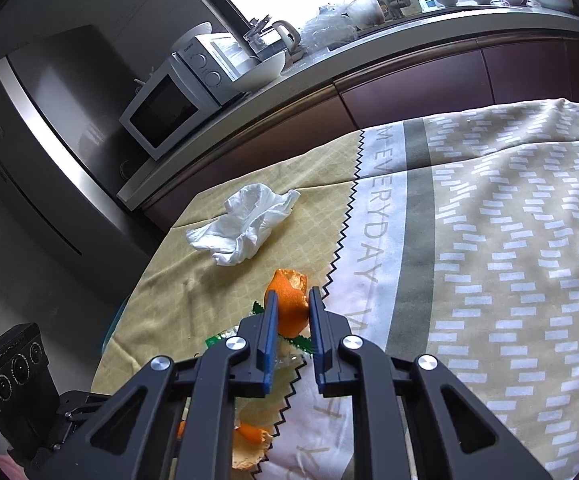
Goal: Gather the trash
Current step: 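Grasp another orange peel with the right tool while the left tool holds its peel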
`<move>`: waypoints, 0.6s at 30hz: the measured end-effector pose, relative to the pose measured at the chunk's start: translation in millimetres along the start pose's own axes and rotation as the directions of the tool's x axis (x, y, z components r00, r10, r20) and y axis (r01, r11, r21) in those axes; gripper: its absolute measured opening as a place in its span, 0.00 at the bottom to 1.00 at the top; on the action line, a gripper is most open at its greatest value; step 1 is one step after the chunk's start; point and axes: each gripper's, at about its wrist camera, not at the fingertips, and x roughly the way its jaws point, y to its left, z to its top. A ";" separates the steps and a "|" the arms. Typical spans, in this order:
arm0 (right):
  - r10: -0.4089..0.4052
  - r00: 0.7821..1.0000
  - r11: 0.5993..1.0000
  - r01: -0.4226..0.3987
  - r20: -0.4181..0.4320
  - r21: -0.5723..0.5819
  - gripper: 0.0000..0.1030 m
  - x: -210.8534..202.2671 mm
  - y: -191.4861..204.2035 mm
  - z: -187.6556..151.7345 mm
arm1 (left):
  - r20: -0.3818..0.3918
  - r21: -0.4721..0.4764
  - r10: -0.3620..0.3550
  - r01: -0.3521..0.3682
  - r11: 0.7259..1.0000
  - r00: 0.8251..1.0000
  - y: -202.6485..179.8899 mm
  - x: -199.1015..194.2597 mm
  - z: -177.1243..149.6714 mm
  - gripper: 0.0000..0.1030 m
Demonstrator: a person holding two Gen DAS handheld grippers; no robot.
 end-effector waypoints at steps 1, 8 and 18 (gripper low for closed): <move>0.007 1.000 1.000 -0.007 0.004 0.003 0.13 -2.1 0.8 0.0 | 0.005 -0.001 0.002 -0.002 1.000 1.000 1.6 -4.3 -2.0 0.14; 0.039 0.998 0.999 -0.040 0.038 0.006 0.12 -18.4 9.6 -1.6 | 0.035 -0.028 0.018 -0.017 0.999 0.999 16.6 -32.3 -18.0 0.14; 0.084 0.995 0.996 -0.083 0.049 -0.024 0.12 -24.1 32.6 -0.2 | 0.095 -0.072 0.047 -0.040 0.997 0.994 38.5 -66.9 -30.7 0.14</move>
